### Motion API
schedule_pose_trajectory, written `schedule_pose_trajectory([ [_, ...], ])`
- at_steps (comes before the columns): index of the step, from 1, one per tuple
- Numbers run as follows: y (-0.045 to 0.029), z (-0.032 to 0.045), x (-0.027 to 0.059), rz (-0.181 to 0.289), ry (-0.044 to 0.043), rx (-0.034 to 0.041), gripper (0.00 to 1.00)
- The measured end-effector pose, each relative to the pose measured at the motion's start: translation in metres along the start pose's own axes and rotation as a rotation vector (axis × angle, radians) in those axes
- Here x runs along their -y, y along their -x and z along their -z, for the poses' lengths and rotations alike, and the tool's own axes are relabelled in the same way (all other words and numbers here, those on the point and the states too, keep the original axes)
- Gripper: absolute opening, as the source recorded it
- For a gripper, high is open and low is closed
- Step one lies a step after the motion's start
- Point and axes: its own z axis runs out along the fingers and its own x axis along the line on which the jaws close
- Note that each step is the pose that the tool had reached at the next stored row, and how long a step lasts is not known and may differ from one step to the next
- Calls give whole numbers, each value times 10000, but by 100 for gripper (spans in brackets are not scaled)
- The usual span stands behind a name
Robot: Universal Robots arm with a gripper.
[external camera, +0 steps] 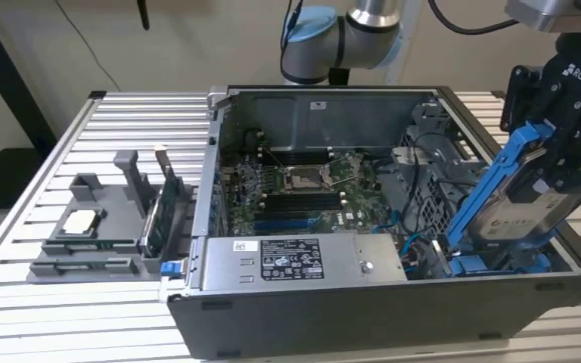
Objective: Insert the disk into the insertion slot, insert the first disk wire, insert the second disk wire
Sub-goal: 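Insert the disk into the insertion slot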
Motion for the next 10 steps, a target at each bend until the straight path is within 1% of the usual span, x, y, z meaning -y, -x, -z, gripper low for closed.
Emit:
schedule_pose_trajectory([
  [2, 1, -33, 2, 2, 0, 15, 33],
  [7, 13, -100, 5, 16, 1, 92, 33],
  [10, 14, -145, 11, 25, 1, 94, 33],
])
